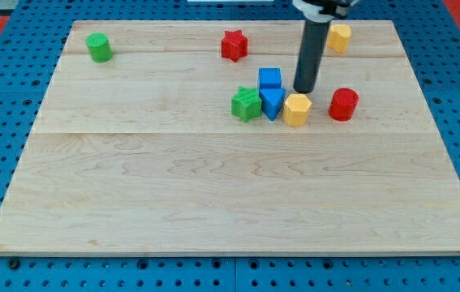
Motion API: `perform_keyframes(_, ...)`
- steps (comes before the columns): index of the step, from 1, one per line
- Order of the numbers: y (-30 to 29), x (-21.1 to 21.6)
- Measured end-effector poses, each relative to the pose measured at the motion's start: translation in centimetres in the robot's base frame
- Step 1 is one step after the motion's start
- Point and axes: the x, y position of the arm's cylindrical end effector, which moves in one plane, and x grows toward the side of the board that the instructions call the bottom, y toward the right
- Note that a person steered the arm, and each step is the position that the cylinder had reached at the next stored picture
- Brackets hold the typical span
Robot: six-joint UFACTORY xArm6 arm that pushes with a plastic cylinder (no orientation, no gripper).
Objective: Push the yellow hexagon towards the center left side of the board
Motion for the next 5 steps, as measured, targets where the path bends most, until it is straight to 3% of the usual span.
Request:
perform_keyframes(1, 5.1, 2.1)
perform_keyframes(2, 1.5, 5.7)
perform_keyframes(4, -12.5, 7.1)
perform_keyframes(5, -16.6, 8.9)
